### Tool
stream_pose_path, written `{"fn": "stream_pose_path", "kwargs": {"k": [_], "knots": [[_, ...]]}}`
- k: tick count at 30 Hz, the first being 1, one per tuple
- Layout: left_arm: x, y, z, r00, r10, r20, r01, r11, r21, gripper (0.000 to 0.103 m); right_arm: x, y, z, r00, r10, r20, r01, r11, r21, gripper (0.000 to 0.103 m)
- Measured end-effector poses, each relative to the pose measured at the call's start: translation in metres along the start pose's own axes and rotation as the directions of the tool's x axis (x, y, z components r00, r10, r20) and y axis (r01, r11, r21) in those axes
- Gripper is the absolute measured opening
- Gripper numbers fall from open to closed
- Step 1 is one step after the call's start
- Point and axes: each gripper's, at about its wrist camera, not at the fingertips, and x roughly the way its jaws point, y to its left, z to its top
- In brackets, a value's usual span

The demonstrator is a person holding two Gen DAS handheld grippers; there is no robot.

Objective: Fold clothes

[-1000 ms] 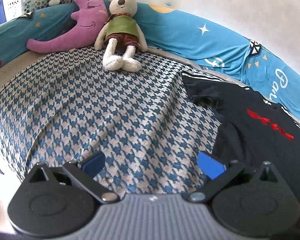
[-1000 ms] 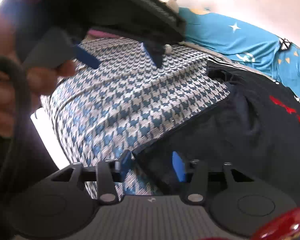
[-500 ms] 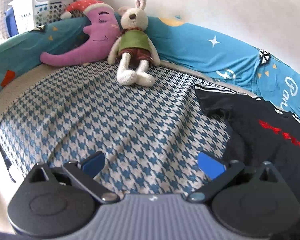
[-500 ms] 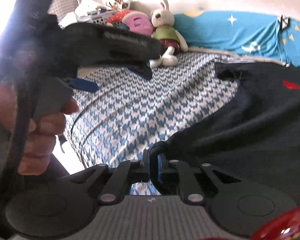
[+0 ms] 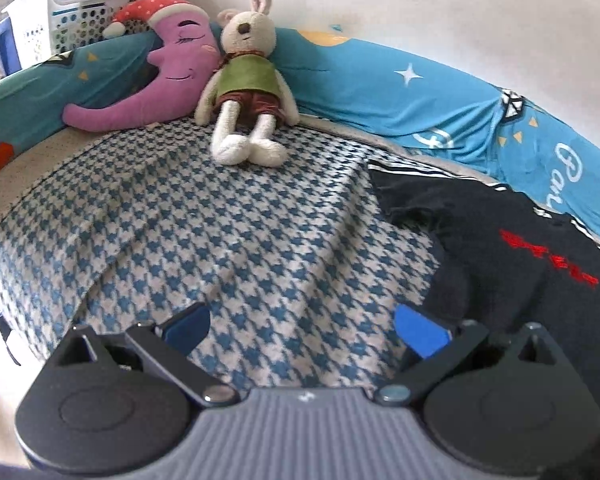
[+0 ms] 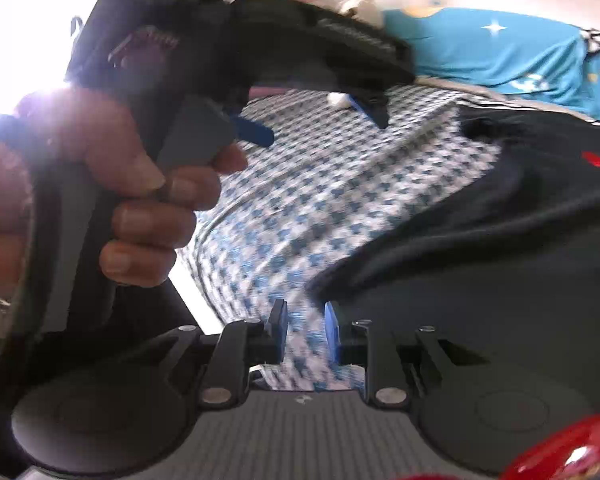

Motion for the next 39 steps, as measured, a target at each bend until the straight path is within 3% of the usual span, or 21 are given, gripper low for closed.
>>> {"fn": "stream_pose_path", "kwargs": {"k": [4,10,19,23,29,37,39], "knots": [[0.007,-0.009,0.004,0.996,-0.084,-0.01,0.084,0.996,-0.01,0.103,-0.018,-0.014,-0.004,0.998,-0.055,0.018,0.054,0.998,0.033,0.022],[0.027,-0.029,0.012,0.987,-0.156,-0.037,0.156,0.988,-0.002,0.103,-0.041,-0.036,-0.004,0.99,-0.142,0.012,0.141,0.988,0.067,0.023],[0.068,-0.054,0.026,0.965,-0.242,-0.098,0.243,0.97,-0.005,0.101,-0.085,-0.088,-0.011,0.957,-0.29,-0.007,0.286,0.937,0.2,0.031],[0.089,-0.063,0.033,0.955,-0.269,-0.125,0.269,0.963,-0.02,0.097,-0.104,-0.112,-0.014,0.932,-0.363,-0.018,0.358,0.908,0.218,0.035],[0.118,-0.075,0.042,0.951,-0.269,-0.153,0.27,0.963,-0.016,0.097,-0.135,-0.154,-0.016,0.875,-0.482,-0.052,0.475,0.832,0.286,0.036],[0.15,-0.081,0.047,0.946,-0.256,-0.199,0.255,0.966,-0.03,0.093,-0.181,-0.212,-0.018,0.816,-0.572,-0.086,0.541,0.701,0.464,0.038],[0.157,-0.082,0.048,0.945,-0.25,-0.211,0.249,0.968,-0.036,0.093,-0.19,-0.223,-0.022,0.8,-0.593,-0.094,0.549,0.658,0.516,0.043]]}}
